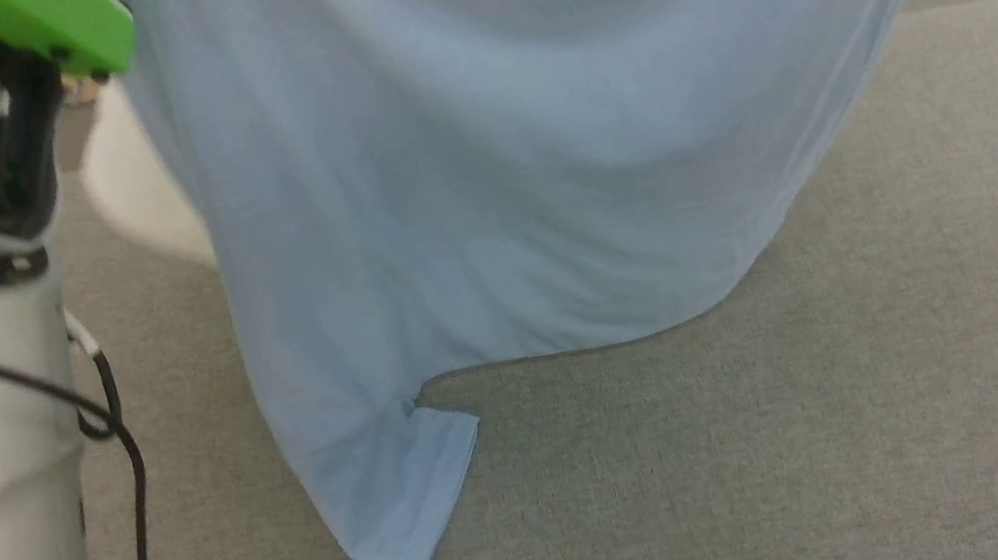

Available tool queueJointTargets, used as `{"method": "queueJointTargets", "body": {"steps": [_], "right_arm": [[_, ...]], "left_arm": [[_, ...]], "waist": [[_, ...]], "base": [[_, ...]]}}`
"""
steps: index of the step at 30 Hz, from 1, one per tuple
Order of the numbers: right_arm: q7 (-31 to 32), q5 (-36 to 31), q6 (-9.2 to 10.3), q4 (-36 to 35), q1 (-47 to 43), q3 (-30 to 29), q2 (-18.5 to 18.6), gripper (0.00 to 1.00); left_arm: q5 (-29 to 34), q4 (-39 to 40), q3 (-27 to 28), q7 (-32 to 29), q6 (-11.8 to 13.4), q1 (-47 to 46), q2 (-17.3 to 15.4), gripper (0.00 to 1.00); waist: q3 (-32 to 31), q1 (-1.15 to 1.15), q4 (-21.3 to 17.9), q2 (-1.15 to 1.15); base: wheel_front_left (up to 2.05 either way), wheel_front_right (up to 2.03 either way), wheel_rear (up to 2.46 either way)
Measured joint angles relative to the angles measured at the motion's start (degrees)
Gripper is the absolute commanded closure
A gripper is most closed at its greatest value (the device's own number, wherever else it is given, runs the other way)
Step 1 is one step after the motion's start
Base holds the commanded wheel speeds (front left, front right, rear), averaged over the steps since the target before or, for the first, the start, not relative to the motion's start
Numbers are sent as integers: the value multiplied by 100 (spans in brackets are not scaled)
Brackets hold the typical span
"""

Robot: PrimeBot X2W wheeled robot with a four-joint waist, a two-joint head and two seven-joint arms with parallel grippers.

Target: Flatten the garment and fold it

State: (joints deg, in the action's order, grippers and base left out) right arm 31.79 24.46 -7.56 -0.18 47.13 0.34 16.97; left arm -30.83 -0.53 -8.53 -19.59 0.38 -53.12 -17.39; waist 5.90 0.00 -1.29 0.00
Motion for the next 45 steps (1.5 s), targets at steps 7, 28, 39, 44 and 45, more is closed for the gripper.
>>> {"method": "queueJointTargets", "body": {"steps": [7, 28, 39, 44, 45], "right_arm": [[-80, -535, 0, 1127, 1445, 116, -37, 100], [-1684, -2092, -1, 3726, 4145, -323, -495, 100], [-2141, -1773, -1, 4038, 3721, 274, -146, 100], [-2318, -1037, -1, 3632, 2965, 784, 179, 100], [-2323, -883, -1, 3453, 2788, 872, 276, 100]], "left_arm": [[579, -850, -296, -100, 67, -1432, -182, 100], [1010, -3221, -244, 2496, -15, -4148, 417, 100], [684, -3551, -399, 2864, -571, -3418, 339, 100], [437, -2998, -550, 2884, -697, -2438, 168, 100], [381, -2797, -577, 2877, -699, -2218, 112, 100]], "waist": [[542, 0, -69, 0], [2600, 1, -59, 0], [3277, 1, 63, 0], [3240, 1, 115, 0], [3199, 1, 119, 0]], "base": [[0, 0, 0], [0, 0, 0], [0, 0, 0], [0, 0, 0], [0, 0, 0]]}}
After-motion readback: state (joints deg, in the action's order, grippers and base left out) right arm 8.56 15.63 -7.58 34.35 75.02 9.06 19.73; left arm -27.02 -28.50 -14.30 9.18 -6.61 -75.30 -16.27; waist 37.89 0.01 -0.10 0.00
